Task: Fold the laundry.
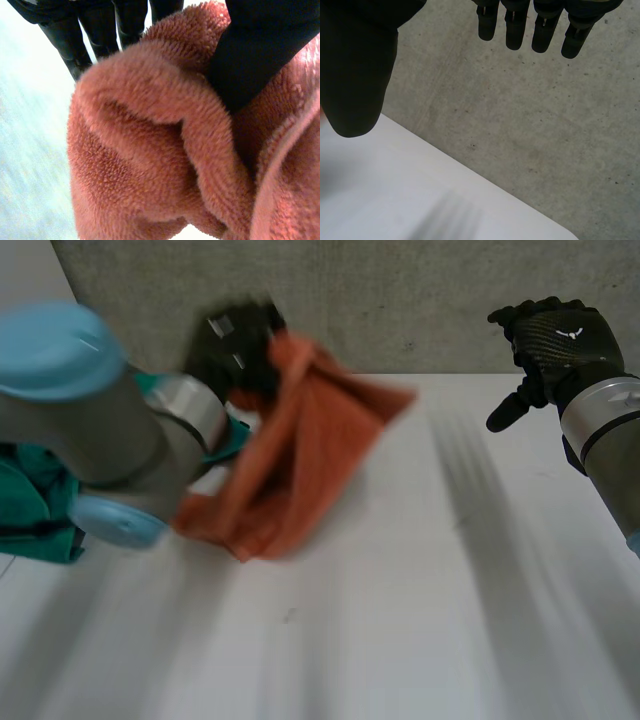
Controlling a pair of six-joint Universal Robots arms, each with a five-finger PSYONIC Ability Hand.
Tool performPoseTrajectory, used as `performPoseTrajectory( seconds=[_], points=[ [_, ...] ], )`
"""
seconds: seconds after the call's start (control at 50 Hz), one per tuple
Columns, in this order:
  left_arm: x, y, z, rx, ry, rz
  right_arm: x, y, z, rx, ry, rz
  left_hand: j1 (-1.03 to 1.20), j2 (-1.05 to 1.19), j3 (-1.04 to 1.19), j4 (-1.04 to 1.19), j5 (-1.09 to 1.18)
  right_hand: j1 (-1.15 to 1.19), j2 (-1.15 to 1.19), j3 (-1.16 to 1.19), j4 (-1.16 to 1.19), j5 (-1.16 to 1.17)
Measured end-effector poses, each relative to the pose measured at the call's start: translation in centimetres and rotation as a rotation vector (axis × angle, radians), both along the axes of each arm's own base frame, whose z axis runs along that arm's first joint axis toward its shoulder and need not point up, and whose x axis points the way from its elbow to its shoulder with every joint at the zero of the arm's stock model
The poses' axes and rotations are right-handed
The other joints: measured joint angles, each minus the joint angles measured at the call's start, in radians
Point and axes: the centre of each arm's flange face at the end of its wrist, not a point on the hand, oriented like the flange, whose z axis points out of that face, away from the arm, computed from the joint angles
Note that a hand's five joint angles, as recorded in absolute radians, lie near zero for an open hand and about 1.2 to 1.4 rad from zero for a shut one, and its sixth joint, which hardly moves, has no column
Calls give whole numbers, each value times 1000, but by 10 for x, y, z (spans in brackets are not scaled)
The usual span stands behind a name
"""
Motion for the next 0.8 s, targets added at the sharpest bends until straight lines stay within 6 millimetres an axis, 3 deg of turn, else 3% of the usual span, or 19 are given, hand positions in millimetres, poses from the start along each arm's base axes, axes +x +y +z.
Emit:
performPoseTrajectory(
  seconds=[0.04, 0.06, 0.08, 0.1, 0.12, 0.16, 0.26, 0.34, 0.4, 0.5, 0.6, 0.72, 0.8],
  points=[
    [-8, 3, -30, 71, -71, -18, 1, 0, 0, -3, 5, 6, 0, 0, 0, 0, 0, 0, 0, 0, 0, 0],
    [-11, 6, -44, 101, -109, -26, 1, 0, 0, -4, 11, 12, -386, -371, -375, -384, -339, 0, 0, 0, 0, 0],
    [-14, 10, -57, 132, -154, -37, 2, 0, 0, -7, 21, 22, -616, -577, -579, -592, -548, 0, 0, 0, 0, 0],
    [-16, 13, -64, 147, -182, -45, 3, 0, -1, -8, 29, 28, -616, -577, -579, -592, -548, 0, 0, 0, 0, 0],
    [-17, 17, -70, 161, -213, -53, 4, 0, -2, -9, 44, 40, -833, -831, -830, -846, -797, 0, 0, 0, 0, 0],
    [-18, 24, -74, 171, -258, -66, 7, 0, -6, -9, 78, 67, -844, -867, -874, -891, -839, 0, 0, 0, 0, 0],
    [-6, 33, -46, 126, -280, -36, 14, 1, -21, 5, 183, 133, -844, -870, -876, -893, -839, 0, 0, 0, 0, 0],
    [19, 38, -16, 78, -261, 65, 18, 2, -38, 55, 275, 174, -844, -870, -876, -893, -839, 0, 0, 0, 0, 0],
    [34, 45, -12, 84, -266, 124, 19, 3, -46, 96, 308, 191, -836, -867, -874, -888, -837, 0, 0, 0, 0, 0],
    [62, 63, -34, 169, -341, 211, 22, 4, -60, 169, 337, 228, -803, -849, -873, -862, -835, 0, 0, 0, 0, 0],
    [89, 78, -73, 261, -463, 252, 31, -1, -77, 215, 330, 302, -803, -847, -873, -860, -835, 4, 9, 29, 28, 26],
    [109, 67, -93, 238, -543, 291, 48, -4, -98, 249, 314, 411, -803, -847, -873, -860, -835, 99, 107, 121, 120, 118],
    [121, 45, -99, 161, -602, 277, 61, -3, -115, 273, 310, 473, -803, -844, -860, -860, -835, 106, 110, 131, 130, 130]
  ],
)
